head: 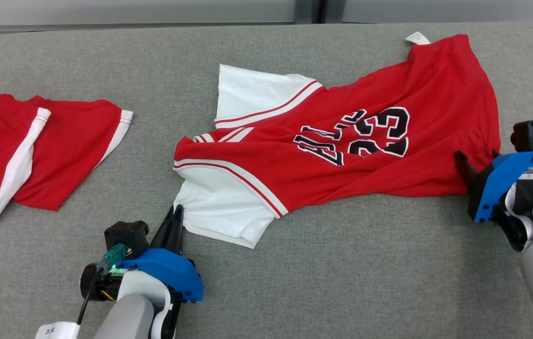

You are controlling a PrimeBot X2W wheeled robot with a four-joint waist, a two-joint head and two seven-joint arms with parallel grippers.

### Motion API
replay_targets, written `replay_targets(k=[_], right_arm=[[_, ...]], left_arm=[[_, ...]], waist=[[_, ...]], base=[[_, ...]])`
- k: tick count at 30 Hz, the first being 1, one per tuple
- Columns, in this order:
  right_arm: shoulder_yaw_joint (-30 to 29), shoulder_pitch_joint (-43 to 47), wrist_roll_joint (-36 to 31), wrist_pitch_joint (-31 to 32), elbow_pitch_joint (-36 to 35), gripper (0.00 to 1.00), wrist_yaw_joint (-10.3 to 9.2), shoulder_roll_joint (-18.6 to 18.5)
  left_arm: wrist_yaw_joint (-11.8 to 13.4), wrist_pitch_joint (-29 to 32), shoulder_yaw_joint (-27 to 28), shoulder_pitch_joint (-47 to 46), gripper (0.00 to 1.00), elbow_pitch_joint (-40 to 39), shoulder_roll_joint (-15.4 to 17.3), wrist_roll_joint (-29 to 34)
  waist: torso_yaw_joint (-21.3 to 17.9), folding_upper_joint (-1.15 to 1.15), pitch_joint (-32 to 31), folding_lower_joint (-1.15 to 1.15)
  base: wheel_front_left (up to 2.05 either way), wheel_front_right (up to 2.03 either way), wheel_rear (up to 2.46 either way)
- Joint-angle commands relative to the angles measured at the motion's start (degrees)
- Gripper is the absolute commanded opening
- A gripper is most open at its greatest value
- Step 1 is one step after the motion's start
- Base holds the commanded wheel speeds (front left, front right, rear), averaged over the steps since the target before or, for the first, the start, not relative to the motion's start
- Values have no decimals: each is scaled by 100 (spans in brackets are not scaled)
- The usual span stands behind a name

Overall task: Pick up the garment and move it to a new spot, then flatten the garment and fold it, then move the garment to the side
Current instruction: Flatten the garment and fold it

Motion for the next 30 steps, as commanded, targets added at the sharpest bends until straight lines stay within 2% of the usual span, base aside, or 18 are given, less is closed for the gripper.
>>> replay_targets(k=[1, 11, 16, 24, 30], right_arm=[[119, -52, 90, 19, 2, 100, 1, -33], [708, 125, 365, -262, -290, 100, 1, -255], [669, 170, 164, -374, -399, 100, 1, -280], [691, 229, 121, -222, -582, 100, 1, -153], [674, 237, 59, -99, -556, 100, 1, -204]], left_arm=[[65, 136, -17, 140, 0, 105, 57, -36], [130, 178, -8, 249, 0, -37, 117, -93], [144, 198, -27, 269, 0, -102, 128, -125], [171, 238, -67, 277, 0, -183, 171, -149], [187, 242, -82, 250, 0, -193, 195, -185]], waist=[[3, 0, 10, 0], [-70, 0, -33, 0], [-133, 0, -44, 0], [-124, 0, -30, 0], [-79, 0, 1, 0]], base=[[0, 0, 0], [0, 0, 0], [0, 0, 0], [0, 0, 0], [0, 0, 0]])
